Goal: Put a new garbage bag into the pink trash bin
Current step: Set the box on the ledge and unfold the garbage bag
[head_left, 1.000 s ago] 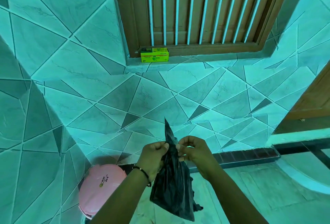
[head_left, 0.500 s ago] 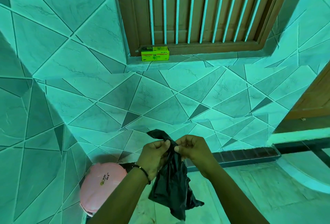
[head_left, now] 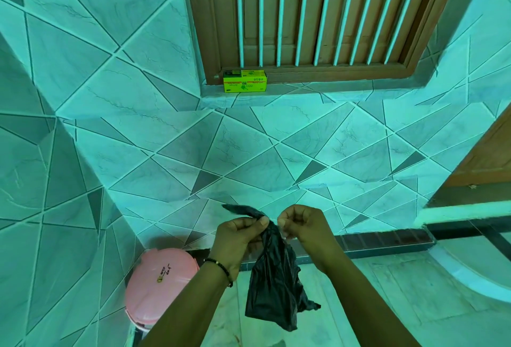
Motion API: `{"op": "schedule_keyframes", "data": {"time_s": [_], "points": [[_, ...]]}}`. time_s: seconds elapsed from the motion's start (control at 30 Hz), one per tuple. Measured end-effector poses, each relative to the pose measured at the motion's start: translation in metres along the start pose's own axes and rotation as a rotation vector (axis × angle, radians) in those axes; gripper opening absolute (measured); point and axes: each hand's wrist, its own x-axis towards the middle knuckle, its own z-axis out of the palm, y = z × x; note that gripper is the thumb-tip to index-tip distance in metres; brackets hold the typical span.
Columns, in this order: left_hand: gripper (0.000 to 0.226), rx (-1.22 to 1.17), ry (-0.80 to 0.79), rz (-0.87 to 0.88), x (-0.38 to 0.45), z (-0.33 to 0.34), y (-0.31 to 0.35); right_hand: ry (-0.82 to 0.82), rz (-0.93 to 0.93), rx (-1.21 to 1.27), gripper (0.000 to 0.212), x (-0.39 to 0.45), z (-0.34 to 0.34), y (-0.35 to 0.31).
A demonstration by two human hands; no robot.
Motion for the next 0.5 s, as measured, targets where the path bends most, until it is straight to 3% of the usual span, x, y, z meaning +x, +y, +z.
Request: {"op": "schedule_keyframes", "data": {"time_s": [0.13, 0.33, 0.5], "points": [[0.011, -0.081, -0.06, -0.048, -0.001, -0.011, 0.009, 0.031, -0.006, -0.017, 0.021, 0.001, -0.015, -0.004], [0.013, -0.04, -0.087, -0.021, -0.001, -0.007, 0.012, -0.14, -0.022, 0.051, 0.005, -0.002, 0.008, -0.007], [0.008, -0.046, -0.058, -0.011, 0.001, -0.007, 0.01, -0.078, -0.028, -0.01, 0.013, -0.002, 0.017, -0.009]]}}
